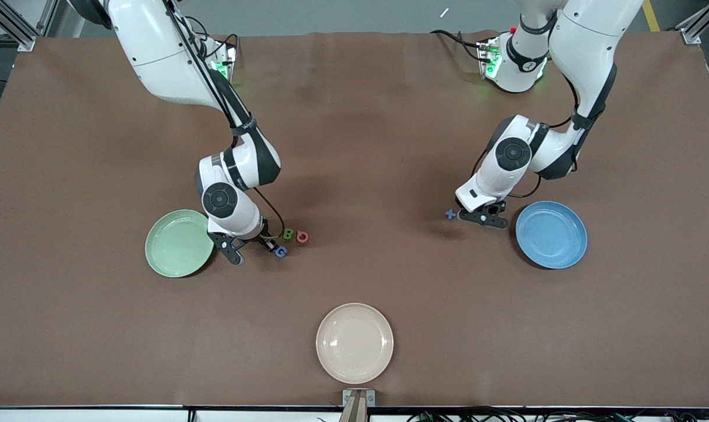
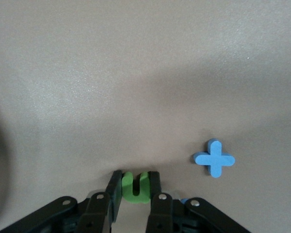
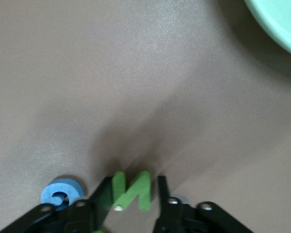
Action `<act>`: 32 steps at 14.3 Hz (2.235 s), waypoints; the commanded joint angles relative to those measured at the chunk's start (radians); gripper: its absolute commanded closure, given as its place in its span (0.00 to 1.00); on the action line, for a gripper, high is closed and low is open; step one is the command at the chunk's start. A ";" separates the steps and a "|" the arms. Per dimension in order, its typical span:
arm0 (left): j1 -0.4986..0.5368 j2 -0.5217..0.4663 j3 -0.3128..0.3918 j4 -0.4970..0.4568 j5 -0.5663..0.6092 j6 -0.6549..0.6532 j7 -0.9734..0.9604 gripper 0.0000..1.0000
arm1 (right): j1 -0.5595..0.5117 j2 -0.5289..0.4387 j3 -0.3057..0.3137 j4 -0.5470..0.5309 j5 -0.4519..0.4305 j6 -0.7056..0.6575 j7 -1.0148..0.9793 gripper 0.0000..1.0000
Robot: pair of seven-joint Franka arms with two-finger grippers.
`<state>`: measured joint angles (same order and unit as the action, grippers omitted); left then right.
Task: Sort upper and lower case letters into plates
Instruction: 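Carry the u to the blue plate while the right gripper carries N, then release the u in the blue plate while the right gripper releases N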
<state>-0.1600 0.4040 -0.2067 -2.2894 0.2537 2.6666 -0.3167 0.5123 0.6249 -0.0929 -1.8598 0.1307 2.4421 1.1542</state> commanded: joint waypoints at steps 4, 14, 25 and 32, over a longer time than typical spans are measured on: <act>0.011 -0.082 0.004 -0.024 0.021 -0.036 -0.008 0.83 | -0.035 -0.030 0.001 -0.019 0.012 -0.014 0.004 1.00; 0.210 -0.245 0.006 0.004 0.018 -0.246 0.259 0.87 | -0.299 -0.267 -0.001 -0.133 -0.022 -0.244 -0.379 1.00; 0.407 -0.053 0.012 0.010 0.042 -0.054 0.424 0.86 | -0.357 -0.200 0.010 -0.193 0.047 -0.088 -0.416 0.99; 0.436 -0.022 0.012 0.036 0.099 -0.054 0.424 0.86 | -0.327 -0.154 0.010 -0.193 0.055 -0.034 -0.403 0.99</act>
<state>0.2599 0.3735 -0.1893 -2.2675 0.3208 2.6088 0.0989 0.1694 0.4647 -0.0831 -2.0397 0.1645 2.3831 0.7467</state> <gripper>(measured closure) 0.736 0.670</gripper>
